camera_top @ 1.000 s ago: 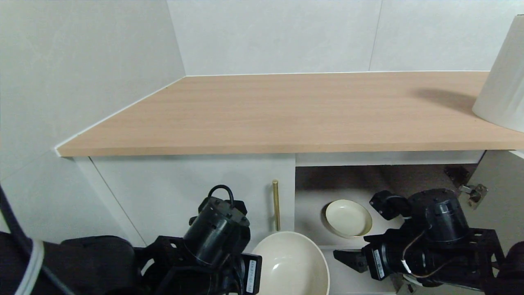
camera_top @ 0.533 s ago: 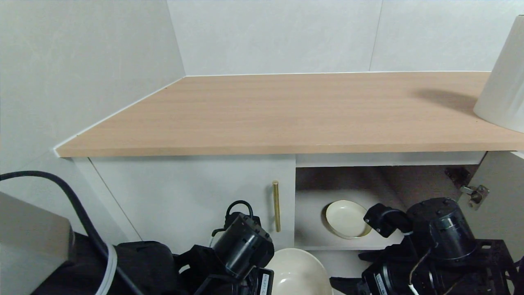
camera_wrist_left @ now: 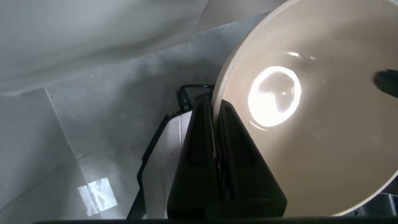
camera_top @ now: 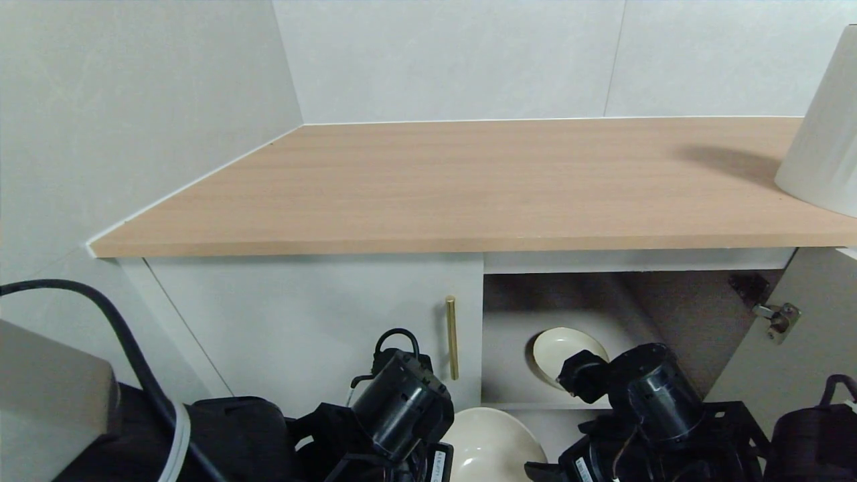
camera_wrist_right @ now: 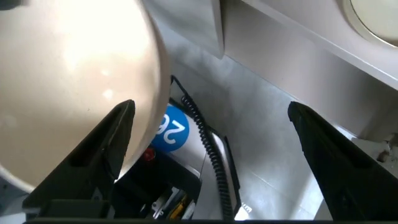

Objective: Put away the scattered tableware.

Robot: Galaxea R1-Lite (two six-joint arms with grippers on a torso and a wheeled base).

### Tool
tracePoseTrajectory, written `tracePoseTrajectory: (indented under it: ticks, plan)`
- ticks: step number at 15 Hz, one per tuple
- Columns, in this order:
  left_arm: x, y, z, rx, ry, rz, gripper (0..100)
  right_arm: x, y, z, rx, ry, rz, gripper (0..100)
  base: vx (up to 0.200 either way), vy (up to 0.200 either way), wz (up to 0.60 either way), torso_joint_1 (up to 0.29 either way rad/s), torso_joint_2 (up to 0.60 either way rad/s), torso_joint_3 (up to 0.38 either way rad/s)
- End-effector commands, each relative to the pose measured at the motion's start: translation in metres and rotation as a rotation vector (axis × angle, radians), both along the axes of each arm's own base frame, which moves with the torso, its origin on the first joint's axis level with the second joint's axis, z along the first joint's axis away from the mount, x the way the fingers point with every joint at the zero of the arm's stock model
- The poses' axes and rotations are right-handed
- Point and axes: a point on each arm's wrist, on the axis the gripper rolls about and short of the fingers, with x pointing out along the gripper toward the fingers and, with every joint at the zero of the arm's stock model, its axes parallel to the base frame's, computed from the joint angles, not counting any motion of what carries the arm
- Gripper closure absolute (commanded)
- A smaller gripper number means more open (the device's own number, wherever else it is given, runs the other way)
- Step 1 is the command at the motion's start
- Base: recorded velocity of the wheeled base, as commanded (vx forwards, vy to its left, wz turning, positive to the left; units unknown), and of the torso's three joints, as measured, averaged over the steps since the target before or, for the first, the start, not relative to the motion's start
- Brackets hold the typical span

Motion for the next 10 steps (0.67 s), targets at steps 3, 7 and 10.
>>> tracePoseTrajectory:
  ticks: [3,7,10]
  plan:
    - [0.0003,-0.0003,-0.0003,0.000,0.000,0.001,100,0.0011,0.0017,-0.0061,-0.009,0.018,-0.003,100,0.000,0.000,0.00,0.000,0.00,0.000]
    - [0.0003,-0.0003,-0.0003,0.000,0.000,0.001,100,0.0020,0.0020,-0.0078,-0.007,0.015,-0.005,100,0.000,0.000,0.00,0.000,0.00,0.000]
    - [0.0003,-0.0001,0.0002,0.002,-0.005,0.004,100,0.0025,0.0024,-0.0107,-0.016,0.022,-0.004,100,0.000,0.000,0.00,0.000,0.00,0.000]
